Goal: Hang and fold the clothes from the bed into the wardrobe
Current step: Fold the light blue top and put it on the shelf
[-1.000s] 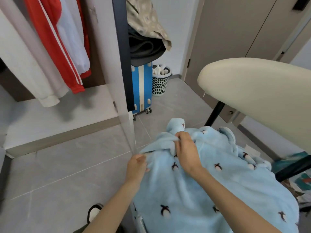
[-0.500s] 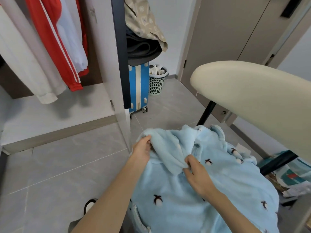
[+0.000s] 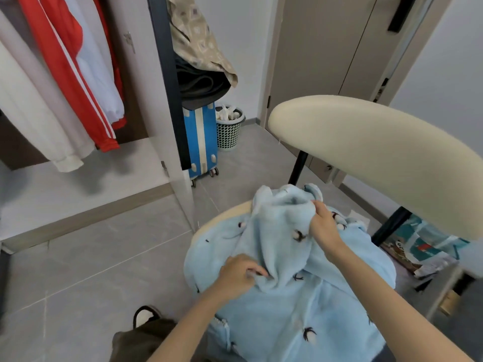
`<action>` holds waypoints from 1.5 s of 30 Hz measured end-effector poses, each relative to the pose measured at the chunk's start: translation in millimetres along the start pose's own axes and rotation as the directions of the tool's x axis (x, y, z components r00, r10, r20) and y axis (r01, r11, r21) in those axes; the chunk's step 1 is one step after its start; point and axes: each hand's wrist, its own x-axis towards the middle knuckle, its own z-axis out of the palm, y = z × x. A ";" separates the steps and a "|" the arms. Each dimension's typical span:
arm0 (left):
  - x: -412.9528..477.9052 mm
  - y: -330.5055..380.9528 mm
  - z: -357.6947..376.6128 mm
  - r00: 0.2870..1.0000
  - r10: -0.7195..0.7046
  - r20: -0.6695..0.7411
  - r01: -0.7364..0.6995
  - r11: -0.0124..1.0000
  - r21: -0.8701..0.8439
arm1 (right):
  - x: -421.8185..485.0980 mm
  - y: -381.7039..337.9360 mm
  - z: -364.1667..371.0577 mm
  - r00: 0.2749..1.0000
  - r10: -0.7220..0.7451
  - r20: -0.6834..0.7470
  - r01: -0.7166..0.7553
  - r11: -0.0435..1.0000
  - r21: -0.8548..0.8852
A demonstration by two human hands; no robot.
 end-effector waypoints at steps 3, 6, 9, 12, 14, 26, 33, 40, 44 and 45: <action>-7.1 -12.3 14.2 0.998 -0.053 0.023 0.050 0.991 0.127 | -17.0 15.0 -9.8 0.946 0.307 0.101 -0.320 0.937 0.143; -5.2 -12.2 17.2 0.994 -0.092 -0.066 0.092 0.996 -0.003 | -37.7 21.8 -24.8 0.887 0.417 0.199 -0.455 0.865 0.214; -0.8 -4.3 15.8 0.941 -0.318 -0.118 0.289 0.934 -0.210 | -53.1 24.9 -32.8 0.863 0.353 0.361 -0.417 0.902 0.115; 1.3 8.8 17.1 0.849 -0.520 -0.091 0.428 0.779 -0.458 | -59.3 22.2 -35.6 0.867 0.227 0.444 -0.262 0.965 0.018; 0.5 13.4 16.6 0.803 -0.579 -0.143 0.443 0.740 -0.506 | -59.6 16.6 -40.8 0.927 0.084 0.366 -0.111 0.992 0.054; 5.8 47.8 42.9 0.707 -0.695 -0.128 0.352 0.504 -0.789 | -93.3 67.1 -121.5 0.910 0.233 0.344 0.039 0.776 -0.630; 27.9 36.0 26.7 0.746 -0.653 0.130 0.292 0.145 -0.945 | -36.6 64.1 -36.7 0.979 0.137 0.153 -0.054 0.890 -0.453; 73.0 27.4 -0.7 0.750 -0.642 0.162 0.274 0.078 -0.959 | 21.9 59.1 -0.3 0.966 0.245 0.083 -0.156 0.807 -0.570; 100.6 22.6 -11.0 0.738 -0.660 0.141 0.229 0.048 -0.972 | 42.5 42.7 1.5 0.987 -0.084 0.140 0.119 0.956 -0.268; 102.6 20.4 -13.2 0.744 -0.653 0.140 0.190 0.007 -0.982 | 47.5 37.4 -0.3 0.983 -0.126 0.131 0.154 0.960 -0.234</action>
